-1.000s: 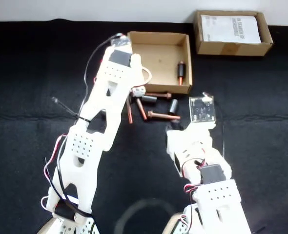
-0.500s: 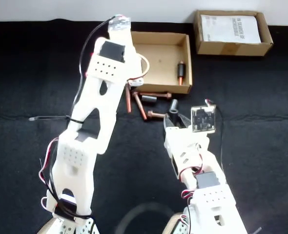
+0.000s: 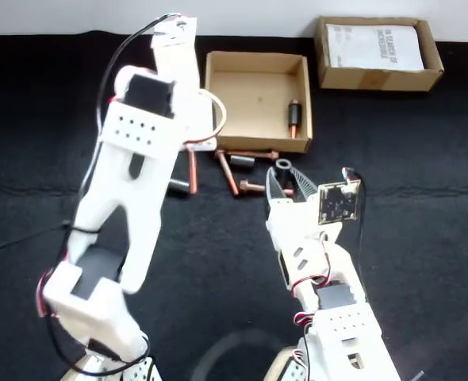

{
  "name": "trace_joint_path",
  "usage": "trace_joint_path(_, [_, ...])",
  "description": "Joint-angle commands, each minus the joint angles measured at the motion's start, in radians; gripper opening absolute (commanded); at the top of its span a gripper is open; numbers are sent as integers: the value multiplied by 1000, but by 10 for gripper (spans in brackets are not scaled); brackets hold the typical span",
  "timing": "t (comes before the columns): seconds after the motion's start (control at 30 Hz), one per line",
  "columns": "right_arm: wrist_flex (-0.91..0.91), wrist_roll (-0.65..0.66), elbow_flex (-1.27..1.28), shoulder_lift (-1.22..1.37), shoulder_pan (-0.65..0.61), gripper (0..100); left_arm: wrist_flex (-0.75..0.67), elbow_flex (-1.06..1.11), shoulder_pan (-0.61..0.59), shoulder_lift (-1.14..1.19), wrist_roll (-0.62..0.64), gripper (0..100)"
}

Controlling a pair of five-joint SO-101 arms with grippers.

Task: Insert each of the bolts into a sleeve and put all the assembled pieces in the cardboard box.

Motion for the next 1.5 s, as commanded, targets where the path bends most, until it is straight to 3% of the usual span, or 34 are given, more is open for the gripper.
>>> trace_joint_path(0.0, [-31,9,1,4,1,7,-63,148,5,-191,-32,8])
trace_joint_path(0.13, [-38,9,1,4,1,7,-189,429,8,-407,-103,8])
trace_joint_path(0.47, [-38,6,1,4,1,7,-678,1139,5,-990,-204,8])
trace_joint_path(0.67, [-59,3,21,1,-5,7,-905,1320,10,-1101,-198,8])
trace_joint_path(0.83, [-252,9,153,2,-76,7,-1188,1425,12,-1109,-198,8])
trace_joint_path(0.97, [-278,8,189,2,-108,7,-1407,1484,24,-1104,-198,8])
trace_joint_path(1.47, [-274,8,199,4,-113,7,-1479,1488,305,-1102,-196,8])
